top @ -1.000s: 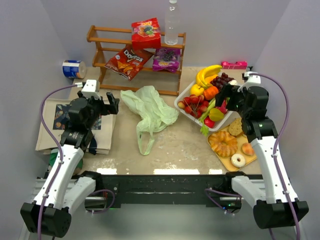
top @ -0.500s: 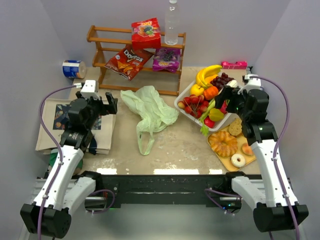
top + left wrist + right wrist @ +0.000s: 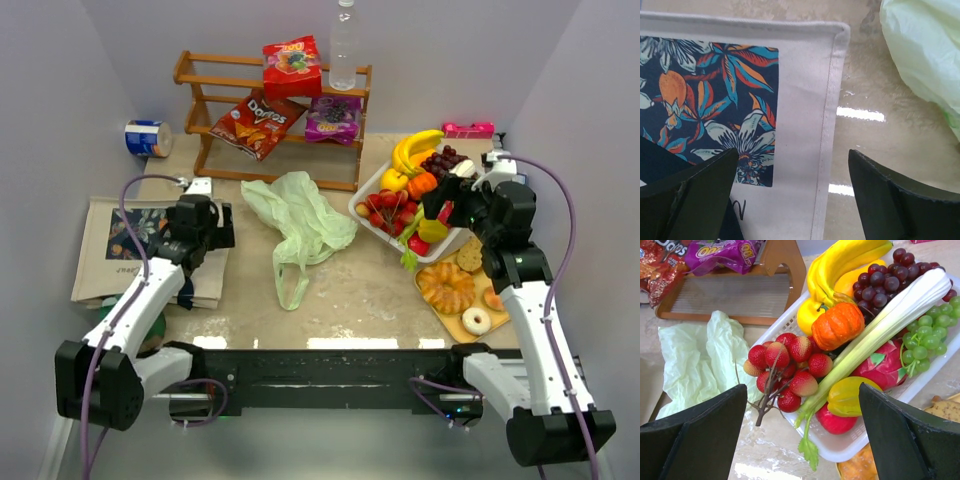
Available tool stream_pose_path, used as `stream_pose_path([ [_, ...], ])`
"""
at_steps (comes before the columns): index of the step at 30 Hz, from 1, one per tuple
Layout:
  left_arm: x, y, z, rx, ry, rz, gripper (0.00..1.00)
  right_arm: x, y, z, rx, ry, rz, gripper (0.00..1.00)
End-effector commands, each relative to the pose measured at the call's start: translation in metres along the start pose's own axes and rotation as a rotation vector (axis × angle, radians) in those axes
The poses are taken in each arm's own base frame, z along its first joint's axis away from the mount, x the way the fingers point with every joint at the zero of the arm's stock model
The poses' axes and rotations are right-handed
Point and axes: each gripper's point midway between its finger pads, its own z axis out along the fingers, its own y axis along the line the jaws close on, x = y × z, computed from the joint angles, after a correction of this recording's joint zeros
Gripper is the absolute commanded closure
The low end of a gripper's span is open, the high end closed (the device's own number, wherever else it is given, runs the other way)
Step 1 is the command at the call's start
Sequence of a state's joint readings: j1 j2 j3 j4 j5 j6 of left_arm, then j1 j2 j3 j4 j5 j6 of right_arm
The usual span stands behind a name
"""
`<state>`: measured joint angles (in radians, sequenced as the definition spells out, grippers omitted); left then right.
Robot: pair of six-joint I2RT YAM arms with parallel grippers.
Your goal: Place the mixed food into the grocery bags and tie them
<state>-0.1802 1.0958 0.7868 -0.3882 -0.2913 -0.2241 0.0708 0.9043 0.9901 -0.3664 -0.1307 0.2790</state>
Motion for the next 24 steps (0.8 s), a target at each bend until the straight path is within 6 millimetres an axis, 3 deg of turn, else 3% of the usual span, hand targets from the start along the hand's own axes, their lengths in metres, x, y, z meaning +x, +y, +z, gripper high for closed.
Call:
stream_pose_path([
  [1,0.011,0.003,0.006,-0.082,0.044,0.048,0.04,0.000,0.007,0.002,-0.048,-0.016,0.023,0.03],
  [9,0.025,-0.001,0.012,-0.220,0.102,0.223,0.05,0.007,0.017,0.007,-0.101,0.008,0.054,0.03],
  [11,0.026,0.008,0.013,-0.287,0.118,0.252,0.06,0.009,0.019,0.008,-0.116,0.015,0.065,0.03],
  [16,0.027,0.007,0.015,-0.300,0.118,0.281,0.17,0.011,0.022,0.010,-0.134,0.023,0.076,0.04],
  [19,0.031,0.004,0.018,-0.289,0.140,0.303,0.28,0.009,0.026,0.008,-0.156,0.022,0.084,0.04],
  [24,0.027,-0.005,0.015,-0.224,0.128,0.296,0.68,0.010,0.039,0.003,-0.216,0.038,0.115,0.04],
])
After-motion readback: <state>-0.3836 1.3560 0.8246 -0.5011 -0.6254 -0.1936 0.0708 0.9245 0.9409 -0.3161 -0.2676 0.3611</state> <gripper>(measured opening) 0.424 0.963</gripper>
